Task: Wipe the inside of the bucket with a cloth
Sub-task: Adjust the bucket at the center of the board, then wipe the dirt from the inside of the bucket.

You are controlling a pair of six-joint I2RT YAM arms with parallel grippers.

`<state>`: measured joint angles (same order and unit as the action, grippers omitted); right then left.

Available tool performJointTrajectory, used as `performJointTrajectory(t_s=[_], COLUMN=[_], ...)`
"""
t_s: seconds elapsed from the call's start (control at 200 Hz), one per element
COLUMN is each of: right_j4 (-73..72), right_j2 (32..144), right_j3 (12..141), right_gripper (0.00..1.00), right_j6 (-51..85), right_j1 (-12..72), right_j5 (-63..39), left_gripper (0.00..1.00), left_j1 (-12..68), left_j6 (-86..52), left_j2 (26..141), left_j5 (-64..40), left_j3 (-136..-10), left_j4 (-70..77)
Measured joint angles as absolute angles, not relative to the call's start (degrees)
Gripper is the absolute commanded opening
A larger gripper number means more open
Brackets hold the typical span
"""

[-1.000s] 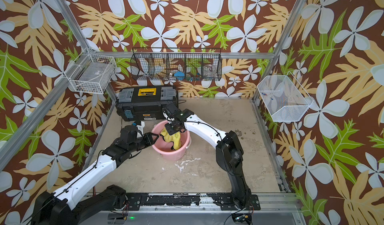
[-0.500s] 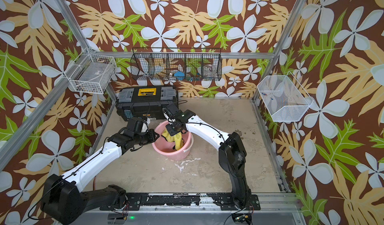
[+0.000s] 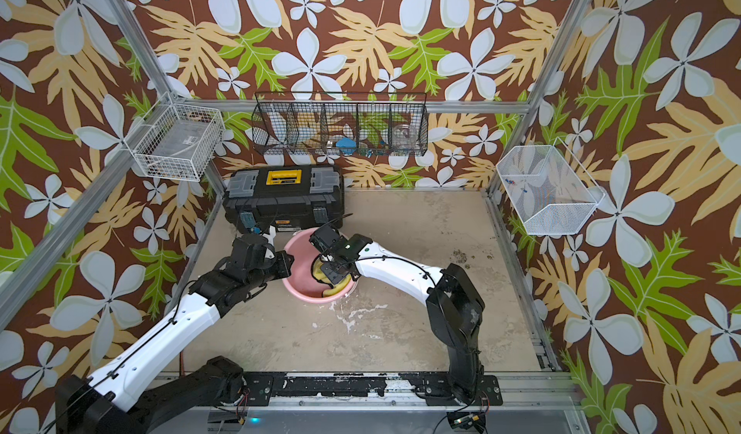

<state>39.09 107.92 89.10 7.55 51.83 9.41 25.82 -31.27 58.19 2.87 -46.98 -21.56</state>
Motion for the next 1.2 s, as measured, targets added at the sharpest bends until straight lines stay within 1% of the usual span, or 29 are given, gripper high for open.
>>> performJointTrajectory(t_s=[0.145,0.275,0.48,0.686,0.871,1.041,1.201], right_j4=[33.74,30.02,29.82,26.70,21.58,14.63,9.04], right_j2=[106.48,105.67,108.66,110.45,111.11,110.65,110.41], right_j3=[85.19,82.87,86.35,86.89,84.95,81.93,79.83], right_gripper=[0.00,0.00,0.00,0.00,0.00,0.00,0.00], right_j6=[5.50,4.32,4.14,4.89,7.49,10.44,13.39], right_j1=[52.16,52.18,52.21,52.21,52.16,52.12,52.10], right_j5=[9.80,7.07,7.11,9.10,11.79,13.80,15.51], left_gripper=[0.00,0.00,0.00,0.00,0.00,0.00,0.00], left_j1=[26.81,27.35,27.97,28.23,28.25,28.27,28.29], left_j6=[-29.56,-25.87,-19.14,-15.81,-17.26,-21.21,-26.24], left_j2=[53.47,51.46,46.19,43.57,43.94,44.47,44.25], left_j5=[4.80,6.26,8.03,7.57,6.35,6.15,6.00], left_j3=[-40.82,-37.74,-32.77,-30.96,-29.47,-28.75,-26.59], left_j4=[-12.99,-7.64,1.23,5.19,7.86,9.34,13.61])
